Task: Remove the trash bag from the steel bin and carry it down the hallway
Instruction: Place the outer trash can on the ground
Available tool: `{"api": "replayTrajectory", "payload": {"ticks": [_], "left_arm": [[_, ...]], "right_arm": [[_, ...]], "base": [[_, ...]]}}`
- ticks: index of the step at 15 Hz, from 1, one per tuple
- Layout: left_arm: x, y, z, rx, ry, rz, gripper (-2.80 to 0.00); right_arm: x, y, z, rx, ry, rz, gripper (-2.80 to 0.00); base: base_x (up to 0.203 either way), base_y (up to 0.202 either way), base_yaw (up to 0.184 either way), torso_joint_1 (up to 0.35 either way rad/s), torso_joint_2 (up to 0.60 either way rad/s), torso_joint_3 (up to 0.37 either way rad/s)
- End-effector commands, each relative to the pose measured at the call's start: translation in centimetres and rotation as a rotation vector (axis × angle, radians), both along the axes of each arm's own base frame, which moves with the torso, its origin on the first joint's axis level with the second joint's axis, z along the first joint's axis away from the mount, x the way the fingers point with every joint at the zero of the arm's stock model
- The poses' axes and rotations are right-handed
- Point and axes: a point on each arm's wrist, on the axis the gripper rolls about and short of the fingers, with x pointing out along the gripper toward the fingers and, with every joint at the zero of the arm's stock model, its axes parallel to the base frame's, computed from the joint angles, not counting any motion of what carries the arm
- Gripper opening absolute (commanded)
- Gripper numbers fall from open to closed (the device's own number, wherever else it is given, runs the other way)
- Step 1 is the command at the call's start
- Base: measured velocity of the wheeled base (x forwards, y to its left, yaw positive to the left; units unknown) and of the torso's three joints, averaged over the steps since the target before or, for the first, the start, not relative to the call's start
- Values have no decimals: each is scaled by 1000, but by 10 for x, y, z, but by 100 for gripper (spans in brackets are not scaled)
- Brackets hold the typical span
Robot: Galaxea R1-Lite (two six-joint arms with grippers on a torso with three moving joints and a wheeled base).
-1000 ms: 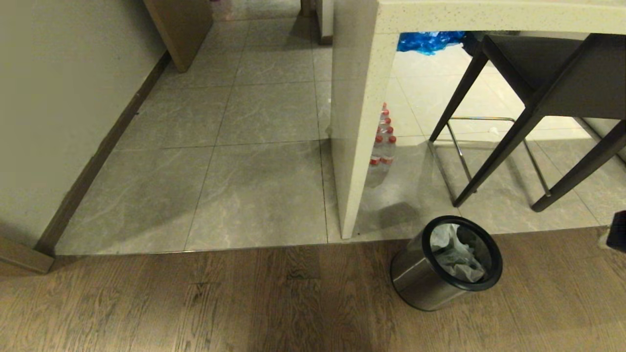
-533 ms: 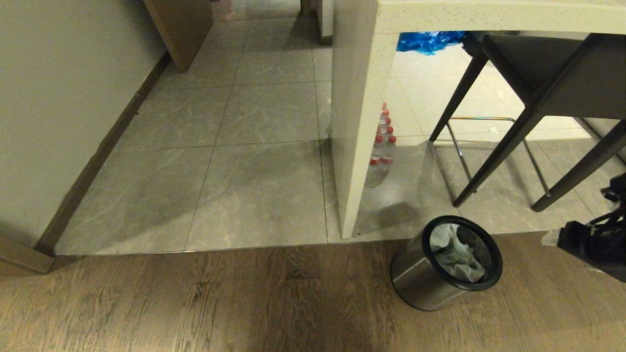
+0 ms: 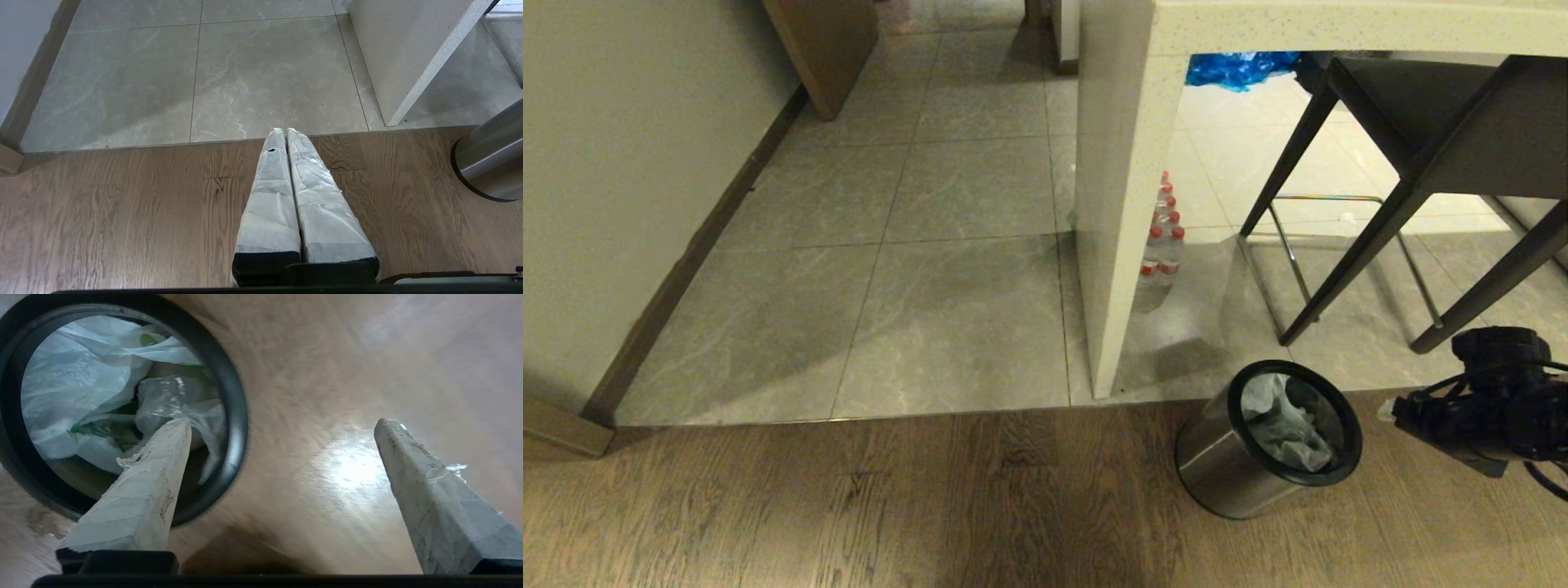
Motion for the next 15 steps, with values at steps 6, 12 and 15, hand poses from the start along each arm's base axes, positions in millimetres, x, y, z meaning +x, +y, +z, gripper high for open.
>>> {"api": "replayTrajectory", "payload": {"ticks": [6,12,15], "left_arm": [[0,0,0,-1,0,0,-280],[0,0,0,-1,0,0,-280],[0,0,0,-1,0,0,-280]], "right_arm": [[21,13,-58,52,39,15,0],[43,15,-81,33,16,25,0],[44,16,-85,30,21,31,0]], "base": [[0,0,0,0,0,0],[0,0,0,0,0,0],[0,0,0,0,0,0]]}}
